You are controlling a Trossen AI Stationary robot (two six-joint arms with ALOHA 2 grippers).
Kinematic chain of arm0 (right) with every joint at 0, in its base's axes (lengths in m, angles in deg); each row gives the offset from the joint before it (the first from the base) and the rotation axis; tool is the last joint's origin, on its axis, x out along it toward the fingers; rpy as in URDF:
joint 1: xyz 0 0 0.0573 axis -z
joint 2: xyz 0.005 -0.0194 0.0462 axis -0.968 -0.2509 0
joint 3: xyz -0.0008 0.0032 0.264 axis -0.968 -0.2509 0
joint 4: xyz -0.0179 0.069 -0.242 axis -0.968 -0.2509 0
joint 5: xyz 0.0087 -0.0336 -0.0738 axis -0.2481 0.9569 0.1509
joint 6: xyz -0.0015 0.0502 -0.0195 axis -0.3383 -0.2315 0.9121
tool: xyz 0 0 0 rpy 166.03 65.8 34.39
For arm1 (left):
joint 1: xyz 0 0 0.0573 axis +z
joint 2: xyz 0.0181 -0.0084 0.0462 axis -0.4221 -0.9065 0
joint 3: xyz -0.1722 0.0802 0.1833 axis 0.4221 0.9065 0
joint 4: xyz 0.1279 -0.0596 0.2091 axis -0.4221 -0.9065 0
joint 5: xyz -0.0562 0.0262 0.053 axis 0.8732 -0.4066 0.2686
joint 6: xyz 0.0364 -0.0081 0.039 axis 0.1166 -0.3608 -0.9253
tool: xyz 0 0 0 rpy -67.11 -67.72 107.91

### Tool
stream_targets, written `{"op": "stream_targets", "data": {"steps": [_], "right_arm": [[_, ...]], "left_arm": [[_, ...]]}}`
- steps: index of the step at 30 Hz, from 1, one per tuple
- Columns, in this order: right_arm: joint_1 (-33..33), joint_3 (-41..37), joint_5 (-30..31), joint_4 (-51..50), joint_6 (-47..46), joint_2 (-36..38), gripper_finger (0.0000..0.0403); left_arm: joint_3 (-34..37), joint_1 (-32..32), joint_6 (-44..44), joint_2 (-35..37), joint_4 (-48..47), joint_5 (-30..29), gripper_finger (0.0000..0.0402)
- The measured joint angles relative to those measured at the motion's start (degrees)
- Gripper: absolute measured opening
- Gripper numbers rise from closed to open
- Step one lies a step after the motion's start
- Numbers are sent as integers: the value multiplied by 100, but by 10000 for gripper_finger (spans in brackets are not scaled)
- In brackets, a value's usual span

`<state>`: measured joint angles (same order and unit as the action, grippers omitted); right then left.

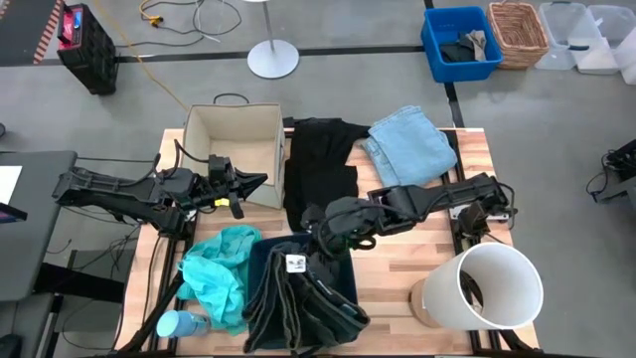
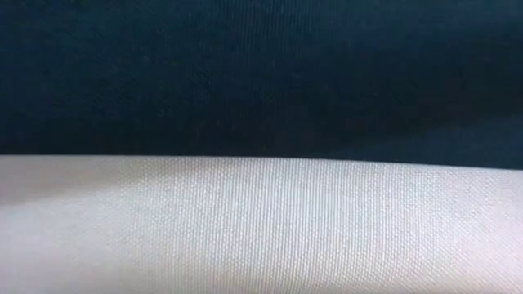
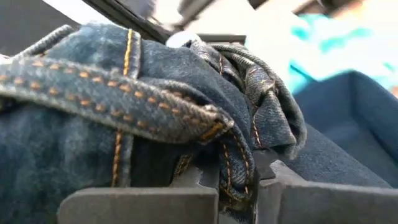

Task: Sort clothes
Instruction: Put the black denim jeans into the blue laundry bin

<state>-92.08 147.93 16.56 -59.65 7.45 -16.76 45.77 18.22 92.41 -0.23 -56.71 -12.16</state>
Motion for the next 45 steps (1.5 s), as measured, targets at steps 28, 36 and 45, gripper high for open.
{"op": "stream_targets", "data": {"steps": [28, 36, 45], "right_arm": [[181, -13, -323, -1815, 234, -863, 187], [209, 13, 152, -1444, 1042, -542, 216], [168, -29, 332, -1859, 2263, -733, 85]], "left_arm": [[2, -1, -2, 1, -87, 0, 0], [0, 0, -2, 0, -97, 0, 0], [2, -1, -2, -2, -136, 0, 0]]}}
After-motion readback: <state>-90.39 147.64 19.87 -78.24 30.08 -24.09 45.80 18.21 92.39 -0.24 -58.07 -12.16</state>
